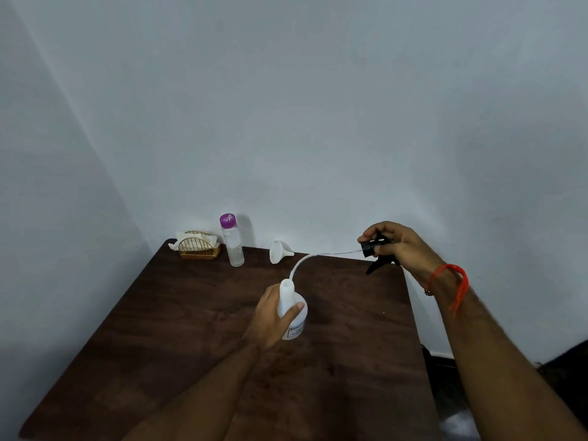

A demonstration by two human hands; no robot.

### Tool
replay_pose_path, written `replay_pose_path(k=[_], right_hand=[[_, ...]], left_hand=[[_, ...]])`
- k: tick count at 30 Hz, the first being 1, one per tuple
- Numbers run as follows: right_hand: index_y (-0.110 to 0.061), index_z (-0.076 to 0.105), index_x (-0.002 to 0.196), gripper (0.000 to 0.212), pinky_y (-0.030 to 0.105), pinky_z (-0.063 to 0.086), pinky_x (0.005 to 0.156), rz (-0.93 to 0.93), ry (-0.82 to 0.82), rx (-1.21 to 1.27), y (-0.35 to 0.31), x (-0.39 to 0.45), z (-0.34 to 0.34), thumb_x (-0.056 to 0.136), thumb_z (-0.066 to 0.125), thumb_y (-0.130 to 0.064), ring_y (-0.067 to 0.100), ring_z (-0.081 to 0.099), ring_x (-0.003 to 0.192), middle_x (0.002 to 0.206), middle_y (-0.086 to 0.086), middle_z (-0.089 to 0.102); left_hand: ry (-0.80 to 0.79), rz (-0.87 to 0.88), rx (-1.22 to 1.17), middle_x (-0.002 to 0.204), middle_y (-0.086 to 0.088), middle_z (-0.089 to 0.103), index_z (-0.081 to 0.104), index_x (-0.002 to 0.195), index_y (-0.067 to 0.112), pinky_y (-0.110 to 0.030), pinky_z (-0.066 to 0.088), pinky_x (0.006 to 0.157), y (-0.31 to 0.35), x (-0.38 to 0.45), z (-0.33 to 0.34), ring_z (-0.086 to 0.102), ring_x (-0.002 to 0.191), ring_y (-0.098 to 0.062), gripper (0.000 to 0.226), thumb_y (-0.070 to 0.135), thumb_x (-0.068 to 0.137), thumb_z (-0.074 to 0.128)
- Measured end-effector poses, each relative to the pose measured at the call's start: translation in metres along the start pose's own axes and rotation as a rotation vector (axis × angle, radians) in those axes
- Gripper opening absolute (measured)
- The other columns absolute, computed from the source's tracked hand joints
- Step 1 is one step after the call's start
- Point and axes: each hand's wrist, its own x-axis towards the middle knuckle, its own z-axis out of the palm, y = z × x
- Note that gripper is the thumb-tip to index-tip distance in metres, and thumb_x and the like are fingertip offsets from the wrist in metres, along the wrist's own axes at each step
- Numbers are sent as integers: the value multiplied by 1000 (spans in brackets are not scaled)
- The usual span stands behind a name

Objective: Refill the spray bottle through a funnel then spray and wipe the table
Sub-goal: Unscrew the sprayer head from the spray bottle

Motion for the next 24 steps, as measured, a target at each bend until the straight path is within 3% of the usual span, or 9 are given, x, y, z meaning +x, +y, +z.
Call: replay_pose_path(k=[3,5,7,10,12,15,19,24], right_hand=[[-1,63,106,39,33,53,87,55,105,116,30,4,0,83,44,24,24,66,107,112,16,70],[0,63,106,41,29,54,83,98,151,182,55,6,5,82,42,25,27,64,108,106,14,71],[-1,62,102,42,22,55,74,151,223,243,79,6,12,80,40,27,28,63,103,98,10,70],[2,60,104,42,15,53,59,254,336,309,110,0,27,81,38,28,26,61,93,94,10,67],[5,59,112,43,16,52,57,325,405,322,136,-4,37,81,40,28,25,61,90,100,16,66],[0,60,111,41,27,51,60,425,490,338,176,-10,51,83,44,26,26,61,84,113,22,65],[1,56,117,44,21,54,49,519,576,396,217,-19,66,83,46,28,31,57,93,120,27,61],[4,50,121,51,28,56,63,556,609,435,251,-25,79,80,45,32,36,57,98,128,34,55]], left_hand=[[70,-73,-45,118,14,55,48,125,30,-24,46,97,-8,0,10,52,110,-7,52,56,84,66],[109,-113,-23,122,17,53,51,125,32,-33,39,104,-11,-1,16,43,120,-7,49,58,85,62],[111,-152,4,121,23,50,53,125,36,-39,29,108,-13,-2,19,34,125,-8,47,60,86,59],[59,-184,7,126,20,51,52,128,36,-43,36,110,-23,-5,26,36,128,-11,56,66,81,59],[24,-186,-8,128,15,55,55,127,34,-42,43,106,-34,-8,31,42,123,-10,61,68,77,61],[-41,-173,-14,120,15,61,59,124,28,-28,45,99,-43,-17,35,52,112,-5,58,58,77,72],[-126,-190,6,122,17,59,57,127,25,-22,43,100,-63,-27,45,56,114,-5,74,70,69,69],[-123,-167,6,122,9,60,62,120,25,-21,43,96,-70,-30,47,56,109,-7,65,63,68,72]])
